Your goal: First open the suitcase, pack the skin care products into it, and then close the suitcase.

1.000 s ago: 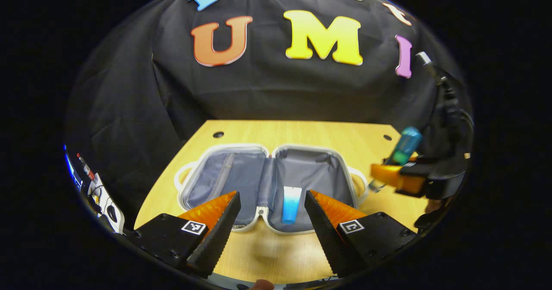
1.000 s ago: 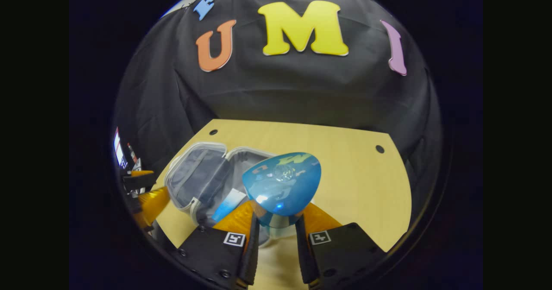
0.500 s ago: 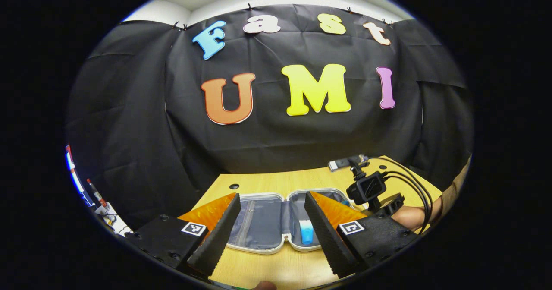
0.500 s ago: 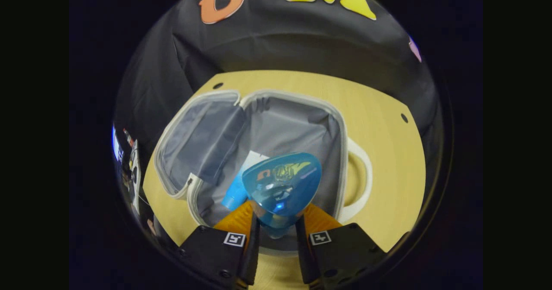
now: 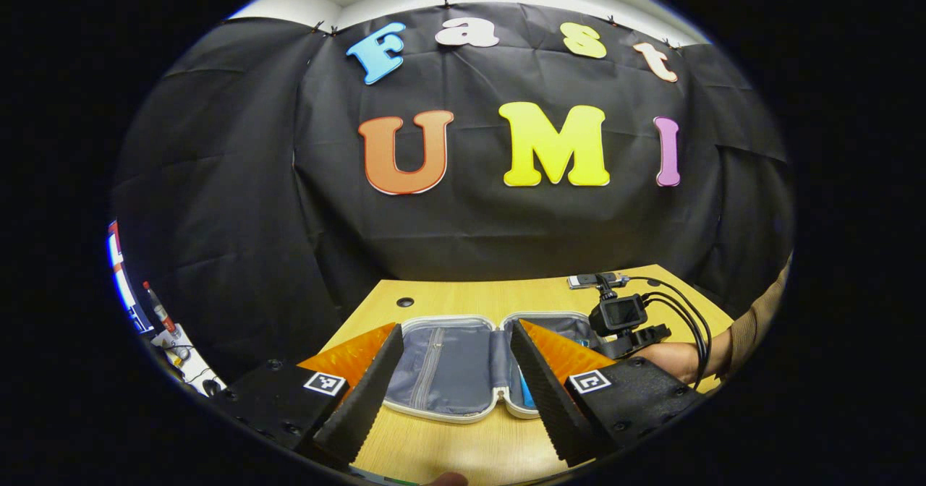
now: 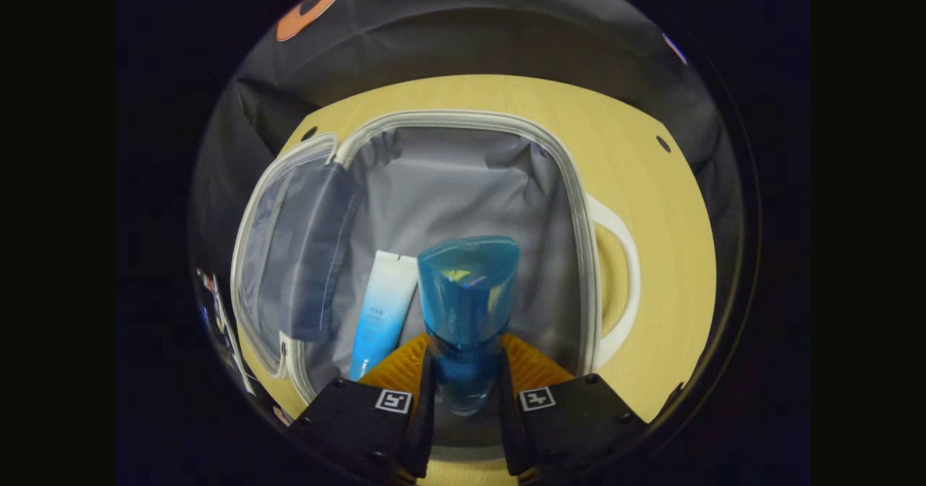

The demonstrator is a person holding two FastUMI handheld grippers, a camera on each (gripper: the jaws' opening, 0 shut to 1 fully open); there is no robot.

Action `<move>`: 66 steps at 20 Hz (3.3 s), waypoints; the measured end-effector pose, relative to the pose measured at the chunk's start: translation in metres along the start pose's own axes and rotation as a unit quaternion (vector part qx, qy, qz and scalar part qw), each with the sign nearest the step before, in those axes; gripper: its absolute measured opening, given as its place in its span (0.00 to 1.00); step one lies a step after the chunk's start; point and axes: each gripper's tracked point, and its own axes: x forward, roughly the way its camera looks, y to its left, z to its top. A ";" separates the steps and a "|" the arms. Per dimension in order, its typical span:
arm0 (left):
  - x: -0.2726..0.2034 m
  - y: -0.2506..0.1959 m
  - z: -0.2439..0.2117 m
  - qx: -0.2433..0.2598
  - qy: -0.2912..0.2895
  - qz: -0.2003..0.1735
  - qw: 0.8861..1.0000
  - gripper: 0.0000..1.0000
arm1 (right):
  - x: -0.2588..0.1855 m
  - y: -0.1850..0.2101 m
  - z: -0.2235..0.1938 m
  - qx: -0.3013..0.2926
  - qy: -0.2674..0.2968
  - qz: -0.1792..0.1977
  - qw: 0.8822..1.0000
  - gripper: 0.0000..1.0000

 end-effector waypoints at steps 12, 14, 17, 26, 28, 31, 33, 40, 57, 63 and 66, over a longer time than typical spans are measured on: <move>0.022 0.042 -0.035 -0.048 0.044 0.032 0.997 0.96 | 0.014 0.001 0.007 0.011 0.029 -0.025 0.999 0.41; 0.024 0.045 -0.040 -0.047 0.047 0.035 0.997 0.96 | 0.012 0.001 0.006 0.002 0.022 -0.019 1.000 0.41; 0.030 0.057 -0.048 -0.042 0.058 0.039 0.997 0.96 | -0.003 0.009 0.004 -0.008 0.009 0.006 1.000 0.61; 0.081 0.131 -0.099 -0.164 0.118 0.049 0.978 0.97 | -0.165 0.010 0.050 -0.139 -0.192 0.060 0.970 0.80; 0.100 0.151 -0.113 -0.215 0.127 0.045 0.967 0.98 | -0.206 -0.003 0.059 -0.138 -0.232 0.068 0.961 0.77; 0.133 0.178 -0.134 -0.299 0.129 0.030 0.945 0.99 | -0.254 -0.031 0.070 -0.137 -0.290 0.047 0.946 0.80; 0.152 0.186 -0.158 -0.349 0.149 0.011 0.925 0.99 | -0.274 -0.040 0.070 -0.131 -0.308 0.046 0.941 0.80; 0.198 0.189 -0.205 -0.462 0.182 -0.033 0.867 0.96 | -0.307 -0.073 0.061 -0.109 -0.333 0.035 0.936 0.80; 0.196 0.169 -0.167 -0.406 0.183 -0.010 0.895 0.04 | -0.368 -0.105 0.081 -0.116 -0.436 0.000 0.893 0.80; 0.167 0.144 -0.090 -0.350 0.152 -0.006 0.924 0.03 | -0.384 -0.135 0.094 -0.103 -0.456 0.008 0.884 0.80; 0.158 0.114 -0.038 -0.313 0.115 -0.022 0.942 0.03 | -0.385 -0.151 0.090 -0.092 -0.454 0.015 0.886 0.80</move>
